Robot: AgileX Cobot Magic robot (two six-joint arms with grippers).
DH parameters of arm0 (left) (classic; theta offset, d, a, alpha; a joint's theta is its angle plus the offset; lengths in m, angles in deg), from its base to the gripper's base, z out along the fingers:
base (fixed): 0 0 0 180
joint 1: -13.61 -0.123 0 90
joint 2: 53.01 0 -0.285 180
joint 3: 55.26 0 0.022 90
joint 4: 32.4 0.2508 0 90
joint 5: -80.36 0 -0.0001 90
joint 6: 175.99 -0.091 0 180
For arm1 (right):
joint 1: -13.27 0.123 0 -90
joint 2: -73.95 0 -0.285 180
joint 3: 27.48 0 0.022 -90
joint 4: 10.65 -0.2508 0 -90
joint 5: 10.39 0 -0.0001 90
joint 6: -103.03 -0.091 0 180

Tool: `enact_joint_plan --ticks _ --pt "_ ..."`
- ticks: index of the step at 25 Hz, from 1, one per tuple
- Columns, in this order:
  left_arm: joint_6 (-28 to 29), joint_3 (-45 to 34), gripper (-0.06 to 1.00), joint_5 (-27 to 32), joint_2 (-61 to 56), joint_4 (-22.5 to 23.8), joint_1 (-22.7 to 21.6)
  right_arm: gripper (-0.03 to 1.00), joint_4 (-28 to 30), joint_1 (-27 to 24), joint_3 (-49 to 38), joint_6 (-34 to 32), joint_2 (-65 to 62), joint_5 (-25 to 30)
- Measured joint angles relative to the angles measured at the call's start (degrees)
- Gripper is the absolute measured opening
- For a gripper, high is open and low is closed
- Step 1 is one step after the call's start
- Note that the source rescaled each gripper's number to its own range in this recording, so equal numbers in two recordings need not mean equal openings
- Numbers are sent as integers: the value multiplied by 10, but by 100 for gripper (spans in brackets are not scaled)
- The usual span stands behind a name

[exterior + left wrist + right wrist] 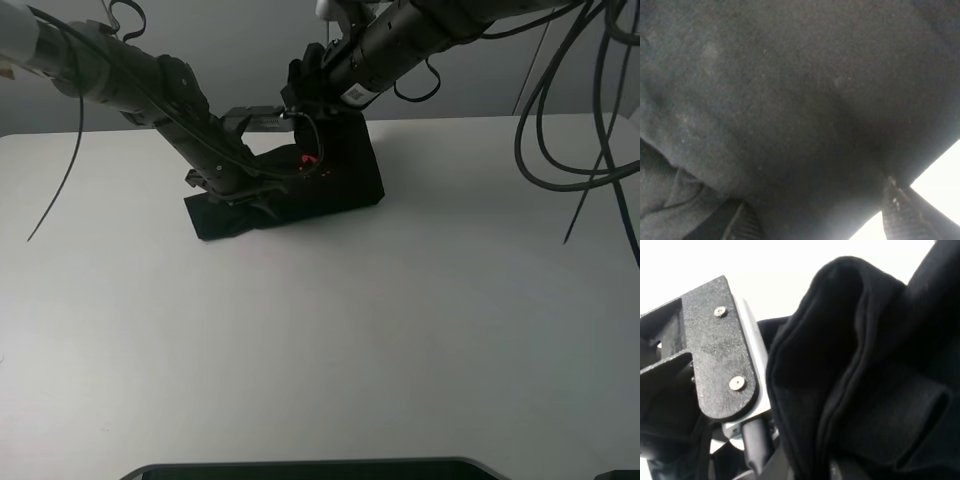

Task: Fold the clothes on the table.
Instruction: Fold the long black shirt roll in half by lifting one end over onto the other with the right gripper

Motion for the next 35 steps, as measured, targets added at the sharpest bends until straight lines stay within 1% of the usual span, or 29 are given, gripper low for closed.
enact_joint_plan --ticks 5,7,8,9,11,13,14,16,22,25,27,30,32,35 --pt "-19 -1 70 7 0 6 -1 6 1 12 0 4 13 -18" --pt "-33 -1 67 12 0 5 -2 6 3 14 0 5 14 -18" --pt "-39 -2 62 13 -1 6 -3 6 3 14 0 6 14 -18" --pt "-42 -3 54 14 -2 11 -5 6 3 16 0 6 15 -18" --pt "-45 -4 34 24 -5 21 -5 6 3 17 0 6 16 -14" --pt "-49 -7 10 30 -9 27 -5 6 3 18 0 6 16 -12" --pt "-52 -10 5 32 -13 32 -3 6 3 19 1 9 16 -9" --pt "-56 -10 3 41 -23 49 -3 6 1 22 1 10 16 -7" --pt "-59 -12 3 61 -63 81 -3 6 -15 25 5 10 13 -4" --pt "-32 -13 3 77 -73 121 -3 6 -19 30 5 10 12 -4" --pt "-9 -13 3 91 -77 162 -3 6 -23 32 5 9 12 -4" --pt "18 -13 3 113 -82 208 -3 6 -28 36 5 9 14 1" --pt "26 -13 3 121 -83 220 -3 6 -28 37 5 9 15 2" --pt "33 -13 3 129 -83 225 -3 6 -28 38 5 9 16 5"
